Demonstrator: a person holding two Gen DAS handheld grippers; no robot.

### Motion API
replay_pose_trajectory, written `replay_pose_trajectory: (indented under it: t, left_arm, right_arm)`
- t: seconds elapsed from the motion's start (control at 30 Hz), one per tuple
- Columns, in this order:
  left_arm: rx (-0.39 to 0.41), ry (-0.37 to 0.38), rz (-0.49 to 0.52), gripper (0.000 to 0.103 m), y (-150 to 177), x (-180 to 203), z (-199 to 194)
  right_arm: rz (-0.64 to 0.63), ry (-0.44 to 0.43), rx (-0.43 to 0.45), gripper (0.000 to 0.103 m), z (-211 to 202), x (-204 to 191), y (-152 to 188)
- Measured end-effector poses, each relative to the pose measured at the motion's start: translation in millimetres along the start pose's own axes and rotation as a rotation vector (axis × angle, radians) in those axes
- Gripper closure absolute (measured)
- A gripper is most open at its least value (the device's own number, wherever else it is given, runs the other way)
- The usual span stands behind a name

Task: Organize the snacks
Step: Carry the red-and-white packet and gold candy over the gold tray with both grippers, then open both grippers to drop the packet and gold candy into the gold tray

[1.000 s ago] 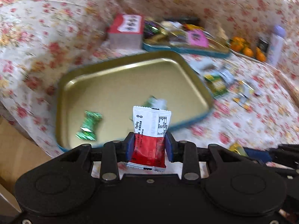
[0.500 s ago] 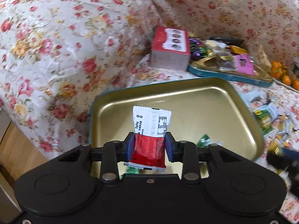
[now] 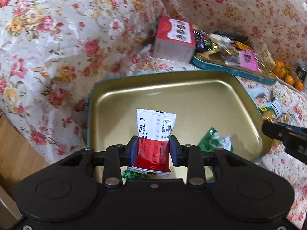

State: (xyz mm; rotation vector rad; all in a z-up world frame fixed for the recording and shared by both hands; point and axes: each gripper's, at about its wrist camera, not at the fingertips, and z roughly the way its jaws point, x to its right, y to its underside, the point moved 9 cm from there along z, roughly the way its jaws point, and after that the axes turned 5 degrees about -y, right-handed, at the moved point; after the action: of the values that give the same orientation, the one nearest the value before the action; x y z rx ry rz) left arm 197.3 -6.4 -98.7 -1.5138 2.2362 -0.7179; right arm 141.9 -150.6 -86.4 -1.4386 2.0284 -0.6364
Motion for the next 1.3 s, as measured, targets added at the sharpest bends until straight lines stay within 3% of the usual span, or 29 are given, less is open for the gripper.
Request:
replay_pose_trajectory:
  t: [0.6,0.83,1.3]
  left_arm:
    - [-0.022,-0.026,-0.016,0.059,3,-1,3]
    - [0.016,0.042,-0.031,0.054,-3,1,-8]
    - [0.029,-0.019,0.006,0.054,-2,5,-7]
  right_arm:
    - [-0.005,0.052,-0.043,0.081,22,8,6]
    - [-0.005,0.058,-0.041,0.081,22,9,7]
    - [-0.009,0.03,-0.039,0.079,21,7,7]
